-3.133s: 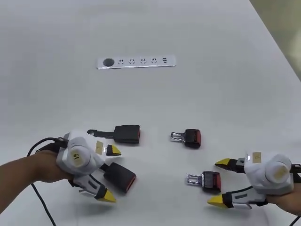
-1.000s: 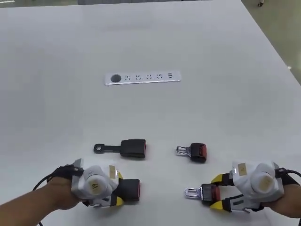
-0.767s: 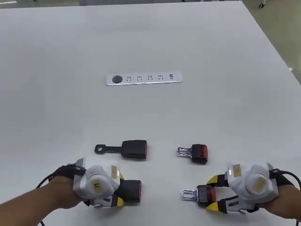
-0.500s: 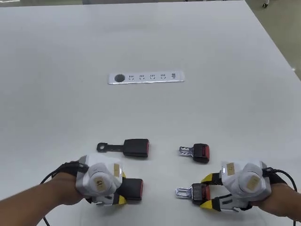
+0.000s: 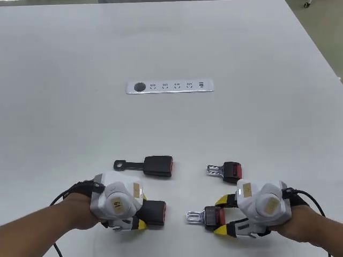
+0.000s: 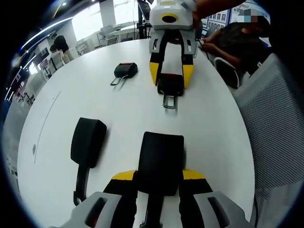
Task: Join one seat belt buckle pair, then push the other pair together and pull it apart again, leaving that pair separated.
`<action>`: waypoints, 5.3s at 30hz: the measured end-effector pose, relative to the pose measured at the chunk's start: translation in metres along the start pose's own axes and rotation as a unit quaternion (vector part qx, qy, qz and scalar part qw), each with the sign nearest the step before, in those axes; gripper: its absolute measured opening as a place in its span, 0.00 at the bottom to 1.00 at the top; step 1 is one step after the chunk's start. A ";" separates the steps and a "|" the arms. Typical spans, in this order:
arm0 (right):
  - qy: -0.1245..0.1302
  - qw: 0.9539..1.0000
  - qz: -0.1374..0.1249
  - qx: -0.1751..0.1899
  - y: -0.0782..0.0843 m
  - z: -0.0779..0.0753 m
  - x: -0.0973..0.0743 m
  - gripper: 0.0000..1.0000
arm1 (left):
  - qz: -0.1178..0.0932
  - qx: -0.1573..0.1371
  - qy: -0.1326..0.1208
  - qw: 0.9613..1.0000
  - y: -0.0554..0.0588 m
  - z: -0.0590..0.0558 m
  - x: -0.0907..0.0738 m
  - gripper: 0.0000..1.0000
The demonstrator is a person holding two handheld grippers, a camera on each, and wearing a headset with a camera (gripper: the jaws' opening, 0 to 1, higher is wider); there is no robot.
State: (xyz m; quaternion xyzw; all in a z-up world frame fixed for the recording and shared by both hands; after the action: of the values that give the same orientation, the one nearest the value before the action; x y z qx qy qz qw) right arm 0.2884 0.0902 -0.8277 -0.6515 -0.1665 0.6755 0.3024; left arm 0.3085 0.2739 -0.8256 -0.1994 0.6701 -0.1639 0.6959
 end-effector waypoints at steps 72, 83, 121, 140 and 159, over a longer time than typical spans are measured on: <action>0.001 0.999 -0.032 0.004 -0.053 0.001 0.045 0.33 | -0.008 0.005 0.003 1.000 -0.001 0.000 0.001 0.34; 0.004 1.000 -0.025 0.008 -0.063 0.002 0.053 0.33 | -0.008 0.011 0.007 1.000 -0.001 0.000 0.001 0.34; -0.003 0.998 -0.058 -0.025 -0.060 0.001 0.049 0.33 | -0.051 0.040 0.030 0.997 0.006 0.001 -0.003 0.34; 0.005 0.995 -0.092 -0.039 -0.058 0.002 0.048 0.32 | -0.078 0.055 0.042 0.995 0.010 0.000 -0.004 0.33; 0.006 0.994 -0.104 -0.031 -0.057 0.002 0.047 0.31 | -0.084 0.055 0.045 0.994 0.009 0.001 -0.003 0.32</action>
State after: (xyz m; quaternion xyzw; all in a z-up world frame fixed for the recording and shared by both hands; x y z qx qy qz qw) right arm 0.2991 0.1629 -0.8287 -0.6435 -0.2522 0.6314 0.3516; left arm 0.3095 0.2834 -0.8281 -0.2085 0.6719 -0.2669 0.6587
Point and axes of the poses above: the centre of the closed fingertips' face, and the gripper's own axes: x roughly forward along the fingers, z roughly to its left, y roughly out of its underside, the point moved 4 cm from there along -x, roughly backward along the fingers, and after that the axes turned 1 degree about -y, right-handed, at the moved point
